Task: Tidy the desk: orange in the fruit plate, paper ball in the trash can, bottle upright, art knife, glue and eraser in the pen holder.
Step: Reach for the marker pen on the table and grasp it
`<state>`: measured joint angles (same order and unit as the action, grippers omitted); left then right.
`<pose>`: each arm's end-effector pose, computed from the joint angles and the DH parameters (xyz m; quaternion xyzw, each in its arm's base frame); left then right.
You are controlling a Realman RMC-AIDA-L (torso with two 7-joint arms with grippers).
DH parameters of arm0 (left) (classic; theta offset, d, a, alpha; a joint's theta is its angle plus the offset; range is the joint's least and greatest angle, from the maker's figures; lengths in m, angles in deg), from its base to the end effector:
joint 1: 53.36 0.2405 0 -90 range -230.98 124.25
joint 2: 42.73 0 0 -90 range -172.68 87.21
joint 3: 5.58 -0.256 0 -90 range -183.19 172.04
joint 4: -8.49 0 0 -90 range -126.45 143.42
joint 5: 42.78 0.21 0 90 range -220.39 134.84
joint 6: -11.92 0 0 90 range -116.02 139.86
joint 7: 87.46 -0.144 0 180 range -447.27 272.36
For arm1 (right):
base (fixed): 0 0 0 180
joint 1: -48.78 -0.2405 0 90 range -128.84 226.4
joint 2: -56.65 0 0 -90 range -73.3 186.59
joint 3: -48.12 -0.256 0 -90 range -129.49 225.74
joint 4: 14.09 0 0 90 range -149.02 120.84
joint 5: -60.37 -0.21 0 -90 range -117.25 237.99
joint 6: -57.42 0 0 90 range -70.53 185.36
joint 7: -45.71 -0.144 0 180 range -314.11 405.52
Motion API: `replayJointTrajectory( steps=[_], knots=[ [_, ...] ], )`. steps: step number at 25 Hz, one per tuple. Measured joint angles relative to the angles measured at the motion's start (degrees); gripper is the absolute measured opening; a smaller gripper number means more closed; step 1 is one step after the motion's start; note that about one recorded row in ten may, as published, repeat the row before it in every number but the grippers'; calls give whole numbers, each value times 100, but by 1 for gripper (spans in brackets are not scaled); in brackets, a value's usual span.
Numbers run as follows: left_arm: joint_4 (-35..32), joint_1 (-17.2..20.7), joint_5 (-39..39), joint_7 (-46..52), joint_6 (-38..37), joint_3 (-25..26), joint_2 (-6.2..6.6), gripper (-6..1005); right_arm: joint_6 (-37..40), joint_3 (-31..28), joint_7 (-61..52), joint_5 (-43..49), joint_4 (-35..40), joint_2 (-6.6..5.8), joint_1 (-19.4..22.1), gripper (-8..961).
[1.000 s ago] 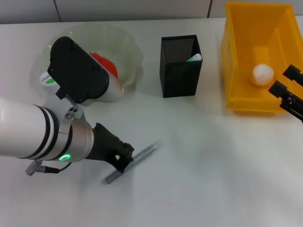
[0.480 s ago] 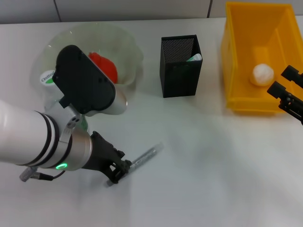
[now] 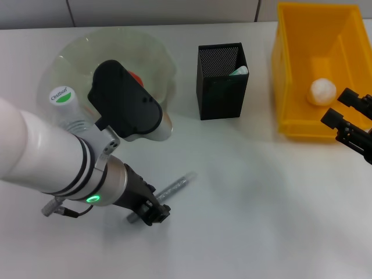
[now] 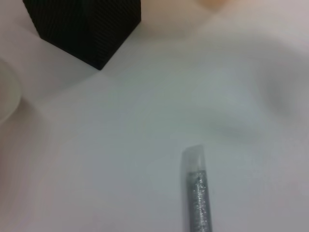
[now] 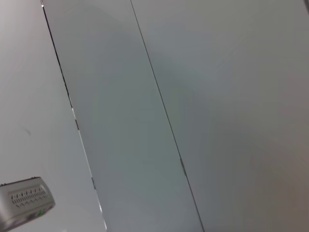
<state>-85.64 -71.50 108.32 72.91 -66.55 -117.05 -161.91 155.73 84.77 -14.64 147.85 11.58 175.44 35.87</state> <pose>-0.1652 0.2698 -0.0704 -0.9350 -0.2550 0.1839 0.1643 0.3179 0.2437 0.0235 -0.8222 0.2343 0.4369 0.2798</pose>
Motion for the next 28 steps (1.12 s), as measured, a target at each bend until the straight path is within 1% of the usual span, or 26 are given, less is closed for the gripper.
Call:
replayJointTrajectory(
  steps=[16, 24, 28],
  knots=[
    [464, -237, -2, 18, 133, -9, 0, 439, -15, 0, 23, 63, 8, 12, -9, 724],
    [472, -264, -2, -12, 74, -69, 0, 435, -15, 0, 22, 68, 9, 12, -10, 724],
    [486, -316, 17, -2, 41, -155, 0, 370, -14, 0, 6, 68, 9, 8, -10, 724]
  ],
)
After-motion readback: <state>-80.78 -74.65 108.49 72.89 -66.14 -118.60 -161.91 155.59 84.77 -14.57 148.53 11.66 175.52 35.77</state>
